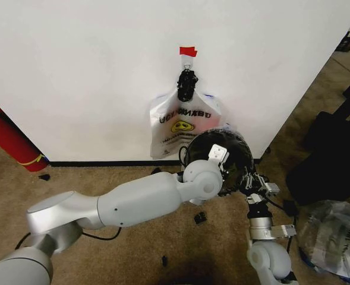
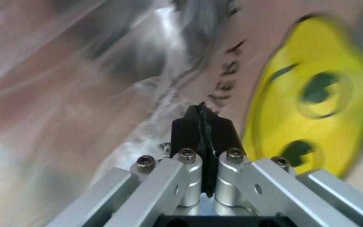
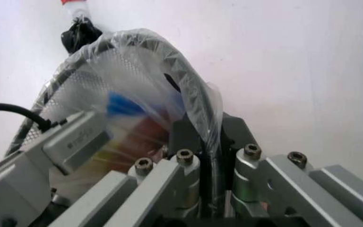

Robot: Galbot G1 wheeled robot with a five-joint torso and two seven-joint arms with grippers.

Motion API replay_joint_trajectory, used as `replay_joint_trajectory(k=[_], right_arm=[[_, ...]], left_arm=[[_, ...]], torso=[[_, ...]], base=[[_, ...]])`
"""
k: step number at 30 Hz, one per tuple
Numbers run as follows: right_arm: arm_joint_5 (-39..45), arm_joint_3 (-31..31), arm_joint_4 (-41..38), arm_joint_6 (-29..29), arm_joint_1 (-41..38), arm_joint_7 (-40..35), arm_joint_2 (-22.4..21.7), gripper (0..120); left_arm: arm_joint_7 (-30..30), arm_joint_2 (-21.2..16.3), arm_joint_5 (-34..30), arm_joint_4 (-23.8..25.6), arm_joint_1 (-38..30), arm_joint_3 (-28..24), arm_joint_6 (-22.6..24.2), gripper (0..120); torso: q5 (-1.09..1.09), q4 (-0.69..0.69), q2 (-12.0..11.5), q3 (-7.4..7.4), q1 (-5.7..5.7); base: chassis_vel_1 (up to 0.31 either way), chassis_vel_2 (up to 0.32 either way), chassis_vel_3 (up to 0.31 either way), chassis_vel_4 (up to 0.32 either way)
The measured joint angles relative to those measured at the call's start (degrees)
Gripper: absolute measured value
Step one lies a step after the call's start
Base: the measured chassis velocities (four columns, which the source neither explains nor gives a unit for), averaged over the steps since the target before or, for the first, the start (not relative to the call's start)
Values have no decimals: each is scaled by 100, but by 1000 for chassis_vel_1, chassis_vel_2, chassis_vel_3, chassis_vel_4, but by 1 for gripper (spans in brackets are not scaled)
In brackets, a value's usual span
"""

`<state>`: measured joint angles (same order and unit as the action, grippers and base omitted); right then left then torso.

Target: Pick up the garbage bag from the wall and place it over the trash bin.

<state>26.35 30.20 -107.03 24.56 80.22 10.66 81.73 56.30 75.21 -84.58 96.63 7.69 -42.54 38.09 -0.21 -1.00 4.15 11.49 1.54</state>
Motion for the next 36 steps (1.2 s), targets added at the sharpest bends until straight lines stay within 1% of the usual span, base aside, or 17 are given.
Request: replay_joint_trajectory(k=[3, 6, 9, 16, 20, 21, 23, 28, 29, 33, 36], right_arm=[[-120, 15, 44, 60, -15, 69, 17, 1], [-133, 13, 45, 67, -12, 83, 22, 1], [-221, -29, 28, 105, 17, 190, 30, 1], [-298, -109, -44, 116, 49, 206, 107, 1], [-303, -133, -71, 116, 74, 207, 124, 1], [-303, -133, -71, 116, 74, 207, 124, 1], [-303, -145, -104, 116, 90, 206, 135, 1], [-293, -156, -182, 115, 123, 207, 139, 1], [-293, -156, -182, 115, 123, 207, 139, 1], [-283, -174, -209, 112, 148, 207, 153, 1], [-271, -177, -201, 99, 146, 195, 178, 1]], left_arm=[[124, -51, -43, -18, 23, 12, 167, 0], [121, -53, -57, -46, 23, 6, 196, 0], [0, 131, -59, -380, 25, -48, 237, 0], [-287, 481, 101, -887, 33, -63, 106, 0], [-379, 706, 148, -1141, 37, -9, 54, 0], [-379, 706, 148, -1141, 37, -9, 54, 0], [-438, 820, 234, -1323, 40, 37, 6, 0], [-580, 999, 460, -1702, 38, 100, -125, 0], [-580, 999, 460, -1702, 38, 100, -125, 0], [-698, 1152, 666, -2013, 22, 158, -318, 0], [-711, 1141, 684, -2003, 15, 172, -339, 0]], torso=[[0, 3, 0, 0, 0], [0, 3, 0, 0, 0], [-1, 1, 0, 0, 0], [0, 2, 0, 0, 0], [-1, 1, 0, 0, 0], [-1, 1, 0, 0, 0], [0, 1, 0, 0, 0], [-1, 2, 0, 0, 0], [-1, 2, 0, 0, 0], [-1, 1, 0, 0, 0], [-1, 0, 0, 0, 0]], base=[[0, 0, 0, 0], [0, 0, 0, 0], [0, 0, 0, 0], [0, 0, 0, 0], [0, 0, 0, 0], [0, 0, 0, 0], [0, 0, 0, 0], [0, 0, 0, 0], [0, 0, 0, 0], [0, 0, 0, 0], [0, 0, 0, 0]])
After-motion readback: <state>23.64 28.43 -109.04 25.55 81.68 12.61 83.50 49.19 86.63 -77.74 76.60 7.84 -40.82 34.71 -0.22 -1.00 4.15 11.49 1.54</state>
